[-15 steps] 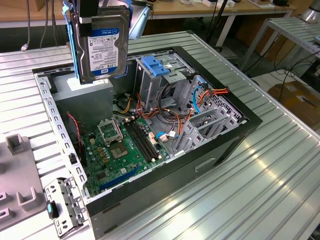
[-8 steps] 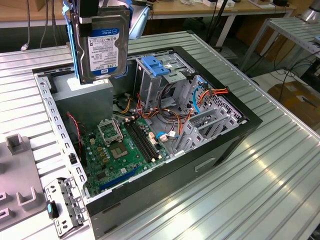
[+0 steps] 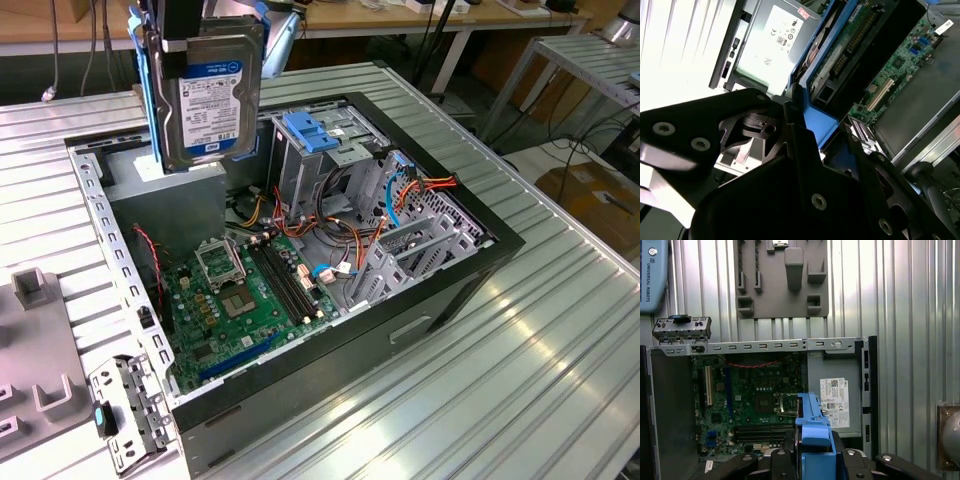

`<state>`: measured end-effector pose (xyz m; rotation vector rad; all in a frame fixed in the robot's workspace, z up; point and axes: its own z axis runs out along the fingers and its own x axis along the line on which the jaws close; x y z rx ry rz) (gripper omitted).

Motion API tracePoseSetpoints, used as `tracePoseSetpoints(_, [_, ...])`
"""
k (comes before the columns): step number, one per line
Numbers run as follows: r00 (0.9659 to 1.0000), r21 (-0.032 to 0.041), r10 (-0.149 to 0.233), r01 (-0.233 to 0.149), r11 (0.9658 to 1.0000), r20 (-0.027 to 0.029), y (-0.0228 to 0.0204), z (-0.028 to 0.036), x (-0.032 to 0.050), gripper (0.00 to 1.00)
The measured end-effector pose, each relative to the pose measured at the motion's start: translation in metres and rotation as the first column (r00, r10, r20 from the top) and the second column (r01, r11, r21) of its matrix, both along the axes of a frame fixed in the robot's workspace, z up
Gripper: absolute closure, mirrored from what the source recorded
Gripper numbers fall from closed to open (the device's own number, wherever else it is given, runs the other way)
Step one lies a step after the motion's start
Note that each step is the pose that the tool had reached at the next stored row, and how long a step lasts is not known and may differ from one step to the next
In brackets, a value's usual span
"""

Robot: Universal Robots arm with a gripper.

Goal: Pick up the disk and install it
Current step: 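Insert the disk into the insertion slot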

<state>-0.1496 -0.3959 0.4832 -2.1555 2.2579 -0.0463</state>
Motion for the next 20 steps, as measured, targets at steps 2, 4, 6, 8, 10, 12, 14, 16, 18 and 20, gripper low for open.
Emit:
tracePoseSetpoints(2, [1.0000, 0.0000, 0.000, 0.000, 1.0000, 0.0000, -0.0016, 0.0000, 0.0000, 0.63])
tracePoseSetpoints(4, [1.0000, 0.0000, 0.000, 0.000, 1.0000, 0.0000, -0.0031, 0.0000, 0.0000, 0.63])
tracePoseSetpoints(6, [1.0000, 0.0000, 0.000, 0.000, 1.0000, 0.0000, -0.0047, 0.0000, 0.0000, 0.63])
tracePoseSetpoints(8, [1.0000, 0.0000, 0.000, 0.000, 1.0000, 0.0000, -0.0063, 0.0000, 0.0000, 0.63])
tracePoseSetpoints(10, [1.0000, 0.0000, 0.000, 0.000, 1.0000, 0.0000, -0.0084, 0.0000, 0.0000, 0.63])
tracePoseSetpoints(12, [1.0000, 0.0001, 0.000, 0.000, 1.0000, 0.0000, -0.0104, 0.0000, 0.0000, 0.63])
tracePoseSetpoints(14, [1.0000, 0.0000, 0.000, 0.000, 1.0000, 0.0000, -0.0130, 0.0000, 0.0000, 0.63])
tracePoseSetpoints(16, [1.0000, 0.0000, 0.000, 0.000, 1.0000, 0.0000, -0.0154, 0.0000, 0.0000, 0.63])
tracePoseSetpoints(18, [1.0000, 0.0000, 0.000, 0.000, 1.0000, 0.0000, -0.0185, 0.0000, 0.0001, 0.63])
tracePoseSetpoints(20, [1.0000, 0.0000, -0.001, 0.001, 1.0000, 0.0000, -0.0210, 0.0000, 0.0003, 0.63])
